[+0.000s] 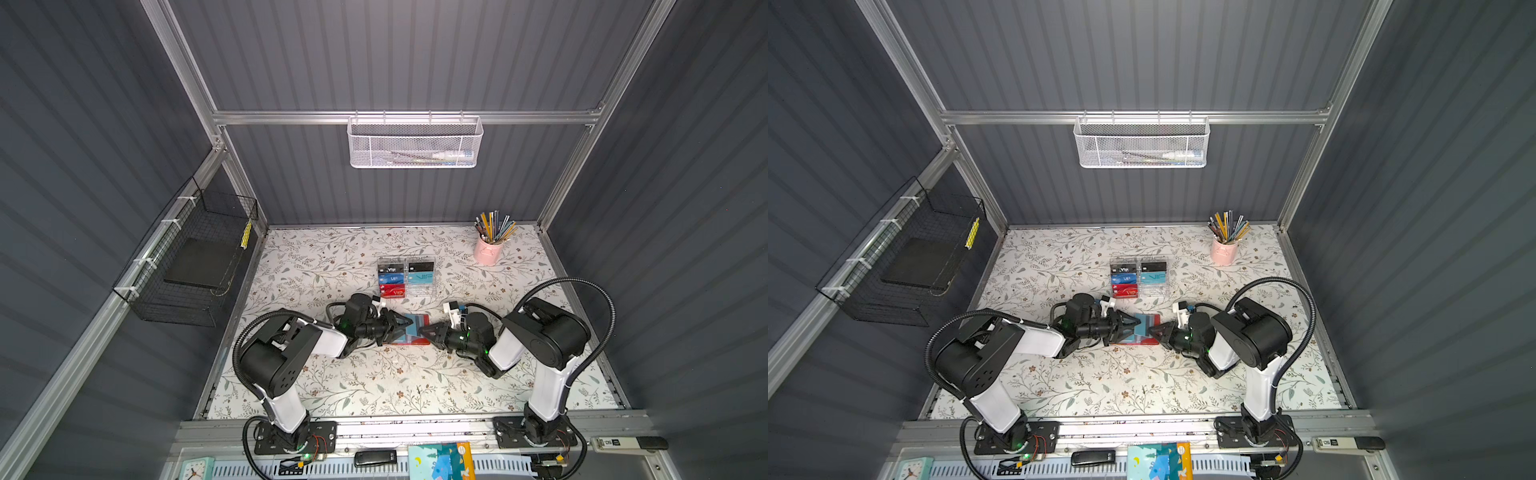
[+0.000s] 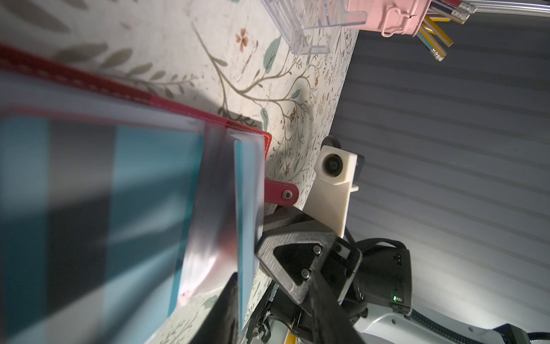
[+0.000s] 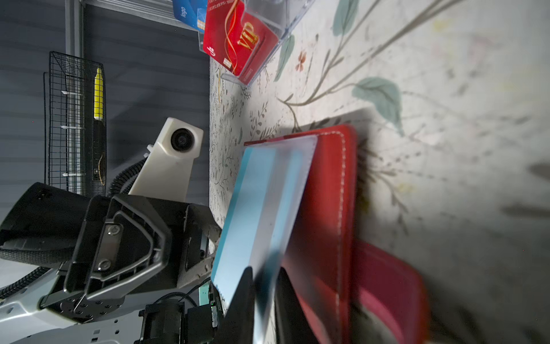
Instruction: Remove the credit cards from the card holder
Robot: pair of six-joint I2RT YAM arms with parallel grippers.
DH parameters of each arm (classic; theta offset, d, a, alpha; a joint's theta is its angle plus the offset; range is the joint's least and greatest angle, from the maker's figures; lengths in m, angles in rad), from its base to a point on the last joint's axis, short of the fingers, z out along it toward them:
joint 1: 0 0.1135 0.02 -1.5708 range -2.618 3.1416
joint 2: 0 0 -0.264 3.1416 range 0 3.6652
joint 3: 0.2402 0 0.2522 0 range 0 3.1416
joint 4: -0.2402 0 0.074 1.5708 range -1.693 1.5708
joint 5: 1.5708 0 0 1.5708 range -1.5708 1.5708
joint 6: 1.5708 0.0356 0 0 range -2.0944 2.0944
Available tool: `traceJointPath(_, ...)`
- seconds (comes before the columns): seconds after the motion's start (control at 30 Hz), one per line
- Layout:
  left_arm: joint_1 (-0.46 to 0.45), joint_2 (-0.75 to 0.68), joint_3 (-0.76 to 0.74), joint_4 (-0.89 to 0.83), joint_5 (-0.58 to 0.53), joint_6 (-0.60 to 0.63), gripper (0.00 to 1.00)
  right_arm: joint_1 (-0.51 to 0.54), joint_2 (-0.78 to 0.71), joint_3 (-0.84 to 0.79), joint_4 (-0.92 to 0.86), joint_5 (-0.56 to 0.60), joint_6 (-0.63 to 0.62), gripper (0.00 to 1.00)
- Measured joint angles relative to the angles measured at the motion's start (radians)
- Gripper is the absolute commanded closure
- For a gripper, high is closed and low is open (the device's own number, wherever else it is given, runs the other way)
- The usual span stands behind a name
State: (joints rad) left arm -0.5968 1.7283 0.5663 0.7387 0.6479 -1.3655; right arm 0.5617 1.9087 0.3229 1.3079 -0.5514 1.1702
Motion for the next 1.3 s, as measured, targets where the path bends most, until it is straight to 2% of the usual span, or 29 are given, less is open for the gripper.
traceJointPath(0.47, -0.006, 0.001, -0.003, -0.011, -0.005, 0.023, 0.85, 0.0, 0.01, 0.005, 0.001, 0.0, 0.0, 0.83)
traceJointPath(0.73, -0.006, 0.001, -0.005, -0.04, -0.013, 0.05, 1.0, 0.0, 0.01, 0.005, 0.007, 0.0, 0.0, 0.79)
traceJointPath(1.07, -0.006, -0.018, -0.005, -0.148, -0.027, 0.127, 1.0, 0.001, 0.009, -0.003, 0.004, -0.002, -0.001, 0.69)
traceJointPath(1.2, -0.006, -0.052, 0.013, -0.256, -0.047, 0.194, 1.0, 0.001, 0.006, -0.003, -0.005, -0.001, -0.006, 0.66)
traceJointPath(1.3, -0.006, -0.08, 0.038, -0.338, -0.068, 0.245, 1.0, 0.001, -0.011, -0.003, -0.028, 0.002, -0.014, 0.6)
